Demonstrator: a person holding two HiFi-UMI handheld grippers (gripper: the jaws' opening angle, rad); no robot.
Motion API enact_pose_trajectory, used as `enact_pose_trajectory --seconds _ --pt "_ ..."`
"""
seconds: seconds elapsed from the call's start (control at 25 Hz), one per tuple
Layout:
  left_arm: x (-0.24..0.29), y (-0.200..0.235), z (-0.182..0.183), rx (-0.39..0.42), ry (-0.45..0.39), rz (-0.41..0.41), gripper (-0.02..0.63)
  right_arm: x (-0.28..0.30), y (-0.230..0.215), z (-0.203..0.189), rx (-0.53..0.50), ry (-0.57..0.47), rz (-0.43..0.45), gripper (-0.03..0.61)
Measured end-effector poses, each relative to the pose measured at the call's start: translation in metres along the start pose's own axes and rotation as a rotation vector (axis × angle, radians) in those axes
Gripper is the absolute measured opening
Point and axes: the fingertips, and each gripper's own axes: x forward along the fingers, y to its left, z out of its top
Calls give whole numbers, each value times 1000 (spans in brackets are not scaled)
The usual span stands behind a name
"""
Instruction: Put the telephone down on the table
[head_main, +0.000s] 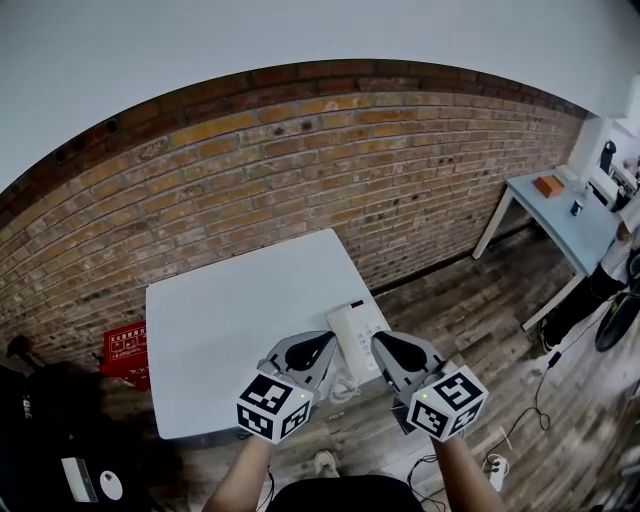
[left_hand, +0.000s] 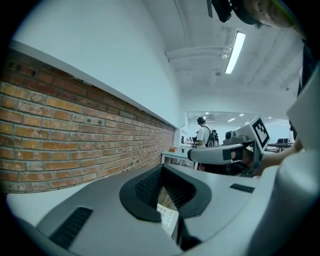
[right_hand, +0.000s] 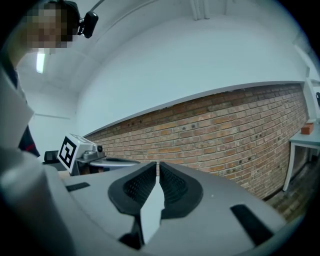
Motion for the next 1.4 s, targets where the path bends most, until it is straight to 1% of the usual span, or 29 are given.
enact_pose_trajectory --seconds 0.32,0.48,0.72,0.96,1.4 --pt "4 -47 8 19 -2 -8 8 -45 2 7 -23 -17 19 18" --pt "-1 -72 15 44 -23 3 8 -68 7 12 -26 -37 34 17" --pt "-11 -109 21 71 -33 20 8 -102 18 14 -32 -52 58 17" --pt "-24 -143 19 77 -38 39 8 -134 30 11 -41 -57 82 14" --pt "-48 -199 9 86 -39 63 8 -189 49 4 -45 -67 100 12"
